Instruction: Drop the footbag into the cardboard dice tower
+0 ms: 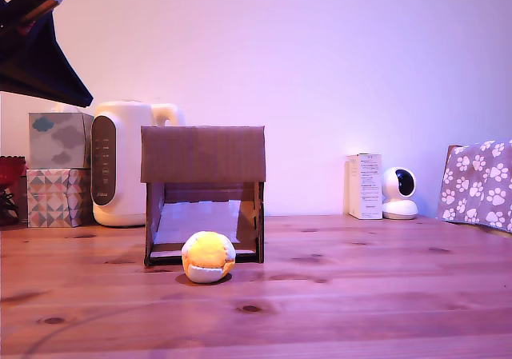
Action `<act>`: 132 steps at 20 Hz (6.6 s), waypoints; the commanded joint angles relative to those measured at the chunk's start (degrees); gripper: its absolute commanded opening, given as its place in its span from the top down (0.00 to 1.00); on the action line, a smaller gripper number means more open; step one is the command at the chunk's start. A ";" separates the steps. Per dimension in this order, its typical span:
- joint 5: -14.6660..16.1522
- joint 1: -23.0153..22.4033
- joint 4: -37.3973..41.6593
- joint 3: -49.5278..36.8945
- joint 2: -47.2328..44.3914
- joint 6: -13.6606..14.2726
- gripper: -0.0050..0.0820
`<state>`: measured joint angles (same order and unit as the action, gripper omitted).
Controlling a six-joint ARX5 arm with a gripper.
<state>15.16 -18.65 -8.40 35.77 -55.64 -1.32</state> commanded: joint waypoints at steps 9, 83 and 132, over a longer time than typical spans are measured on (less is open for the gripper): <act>0.22 0.00 7.30 -1.84 -0.24 -0.33 0.97; -1.62 -16.04 25.94 3.82 -32.50 -2.75 0.91; 3.67 -5.77 -23.78 47.89 -39.82 3.32 0.96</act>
<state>17.91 -24.36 -31.94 84.64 -95.48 1.72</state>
